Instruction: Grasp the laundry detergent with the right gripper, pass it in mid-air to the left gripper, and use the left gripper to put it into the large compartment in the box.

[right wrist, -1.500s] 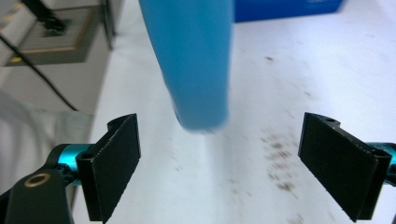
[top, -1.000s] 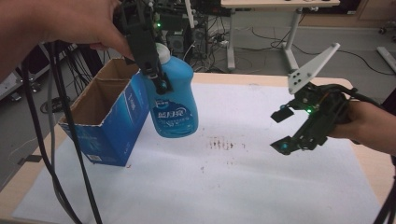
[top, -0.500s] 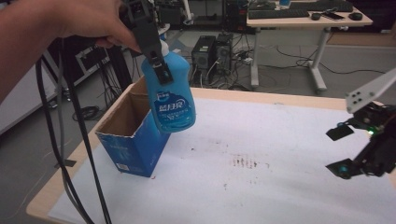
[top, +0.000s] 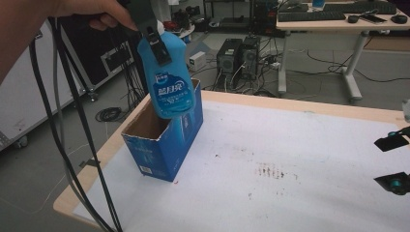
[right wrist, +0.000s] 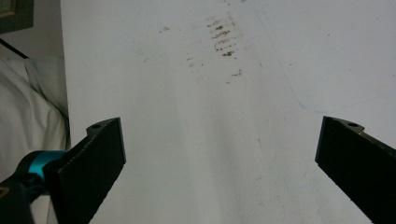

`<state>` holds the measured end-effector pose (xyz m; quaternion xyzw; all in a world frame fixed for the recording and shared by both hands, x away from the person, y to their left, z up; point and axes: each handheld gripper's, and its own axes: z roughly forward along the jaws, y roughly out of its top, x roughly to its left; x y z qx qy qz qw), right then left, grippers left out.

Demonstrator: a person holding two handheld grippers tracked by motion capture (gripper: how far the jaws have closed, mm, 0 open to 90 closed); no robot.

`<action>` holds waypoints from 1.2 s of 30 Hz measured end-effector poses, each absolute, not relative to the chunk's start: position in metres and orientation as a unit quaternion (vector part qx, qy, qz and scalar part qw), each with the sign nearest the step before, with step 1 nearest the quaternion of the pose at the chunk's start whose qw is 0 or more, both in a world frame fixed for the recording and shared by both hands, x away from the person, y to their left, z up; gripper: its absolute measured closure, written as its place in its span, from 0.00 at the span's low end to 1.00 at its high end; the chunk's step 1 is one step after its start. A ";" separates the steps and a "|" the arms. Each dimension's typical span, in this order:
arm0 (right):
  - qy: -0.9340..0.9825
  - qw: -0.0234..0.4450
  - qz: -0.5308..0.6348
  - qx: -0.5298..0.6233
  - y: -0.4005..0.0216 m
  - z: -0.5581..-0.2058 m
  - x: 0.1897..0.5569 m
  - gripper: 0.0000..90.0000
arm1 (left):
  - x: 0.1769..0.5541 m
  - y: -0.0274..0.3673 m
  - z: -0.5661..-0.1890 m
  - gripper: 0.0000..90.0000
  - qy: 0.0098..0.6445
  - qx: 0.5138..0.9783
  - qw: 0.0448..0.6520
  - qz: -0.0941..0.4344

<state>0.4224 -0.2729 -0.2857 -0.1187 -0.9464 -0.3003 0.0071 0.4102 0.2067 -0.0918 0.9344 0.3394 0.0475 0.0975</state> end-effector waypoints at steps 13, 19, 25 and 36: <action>-0.945 0.005 -0.301 -0.126 -0.275 -0.285 0.422 0.01 | 0.406 0.241 -0.097 0.42 0.370 0.923 0.094 0.053; -0.946 -0.002 -0.300 -0.127 -0.275 -0.285 0.422 0.01 | 0.407 0.251 -0.109 0.42 0.369 0.924 0.089 0.055; -0.947 0.000 -0.295 -0.130 -0.274 -0.286 0.422 0.01 | 0.409 0.259 -0.129 0.42 0.369 0.924 0.086 0.051; -0.947 0.001 -0.292 -0.133 -0.274 -0.291 0.422 0.01 | 0.414 0.262 -0.168 0.42 0.358 0.929 0.081 0.041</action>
